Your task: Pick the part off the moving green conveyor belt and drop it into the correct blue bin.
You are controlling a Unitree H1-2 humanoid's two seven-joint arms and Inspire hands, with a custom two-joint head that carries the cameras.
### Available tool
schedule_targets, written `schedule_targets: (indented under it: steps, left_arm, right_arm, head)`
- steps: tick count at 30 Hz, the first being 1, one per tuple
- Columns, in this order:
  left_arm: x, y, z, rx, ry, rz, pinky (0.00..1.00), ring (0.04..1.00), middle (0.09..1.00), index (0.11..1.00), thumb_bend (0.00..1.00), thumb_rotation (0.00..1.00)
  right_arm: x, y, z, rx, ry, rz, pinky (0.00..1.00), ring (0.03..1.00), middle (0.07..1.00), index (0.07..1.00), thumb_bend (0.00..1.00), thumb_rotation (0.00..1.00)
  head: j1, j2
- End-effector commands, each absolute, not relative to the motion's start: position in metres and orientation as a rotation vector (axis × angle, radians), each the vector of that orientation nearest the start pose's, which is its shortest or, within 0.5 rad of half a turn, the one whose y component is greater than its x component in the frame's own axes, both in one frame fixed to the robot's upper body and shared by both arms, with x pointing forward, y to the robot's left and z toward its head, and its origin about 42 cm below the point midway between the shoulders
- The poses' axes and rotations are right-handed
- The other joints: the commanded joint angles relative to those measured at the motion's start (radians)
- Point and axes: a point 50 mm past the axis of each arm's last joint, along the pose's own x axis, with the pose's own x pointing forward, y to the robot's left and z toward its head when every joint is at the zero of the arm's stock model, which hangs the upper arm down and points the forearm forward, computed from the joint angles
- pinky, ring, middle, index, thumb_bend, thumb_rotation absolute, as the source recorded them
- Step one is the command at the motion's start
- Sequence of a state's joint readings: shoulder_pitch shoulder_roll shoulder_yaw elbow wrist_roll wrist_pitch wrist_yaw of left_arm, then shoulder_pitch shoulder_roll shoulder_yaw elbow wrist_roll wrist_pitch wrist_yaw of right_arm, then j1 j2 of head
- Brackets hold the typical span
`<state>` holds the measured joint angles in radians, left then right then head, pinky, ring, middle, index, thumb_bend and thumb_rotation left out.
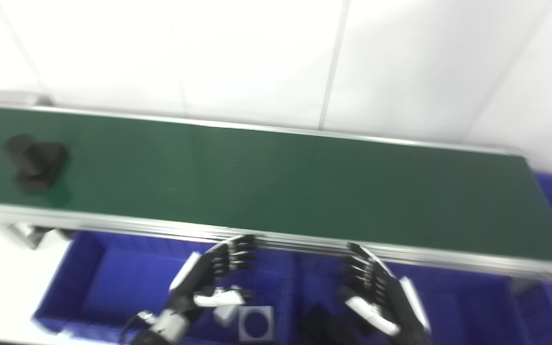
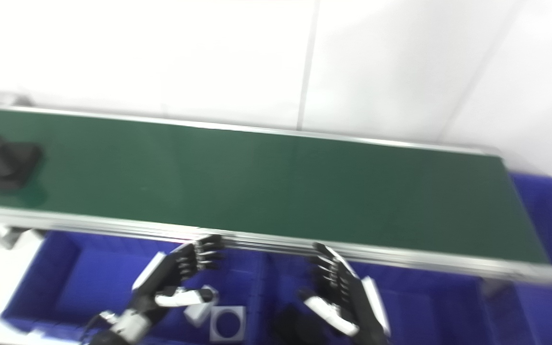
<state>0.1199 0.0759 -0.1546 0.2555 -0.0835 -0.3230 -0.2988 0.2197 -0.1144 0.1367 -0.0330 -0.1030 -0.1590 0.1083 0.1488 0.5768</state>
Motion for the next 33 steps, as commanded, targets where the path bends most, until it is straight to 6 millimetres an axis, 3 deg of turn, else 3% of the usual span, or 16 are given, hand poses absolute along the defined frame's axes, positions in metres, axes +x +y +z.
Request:
schedule_targets:
  steps: [1,7,11,15,25,33]
  left_arm:
    - [0.228,0.181,0.024,-0.034,-0.01,-0.413,0.72,0.785,0.827,0.832,0.92,0.33]
    - [0.229,0.175,0.01,-0.034,0.004,-0.411,0.72,0.784,0.817,0.831,0.94,0.31]
    - [0.231,0.174,0.005,-0.033,0.015,-0.411,0.73,0.784,0.811,0.82,0.95,0.3]
    - [0.234,0.175,0.001,-0.027,0.013,-0.415,0.72,0.776,0.798,0.811,0.95,0.27]
    - [0.242,0.174,-0.004,-0.019,0.027,-0.416,0.68,0.763,0.784,0.791,0.99,0.28]
    - [0.245,0.171,-0.007,-0.016,0.037,-0.418,0.67,0.756,0.78,0.786,1.0,0.28]
  right_arm:
    - [0.206,-0.218,0.068,-0.181,-0.047,0.233,0.66,0.743,0.791,0.878,0.52,0.42]
    - [0.207,-0.219,0.064,-0.159,-0.041,0.237,0.66,0.753,0.804,0.895,0.45,0.33]
    - [0.209,-0.219,0.059,-0.163,-0.023,0.231,0.67,0.752,0.8,0.893,0.47,0.36]
    - [0.211,-0.218,0.056,-0.158,-0.02,0.231,0.66,0.746,0.794,0.893,0.44,0.32]
    - [0.218,-0.216,0.051,-0.157,-0.034,0.238,0.67,0.754,0.795,0.892,0.38,0.16]
    - [0.222,-0.217,0.053,-0.16,-0.051,0.241,0.65,0.735,0.785,0.881,0.41,0.19]
  head:
    - [0.032,-0.031]
    - [0.079,-0.129]
    - [0.08,-0.165]
    - [0.076,-0.192]
    - [0.066,-0.21]
    - [0.075,-0.222]
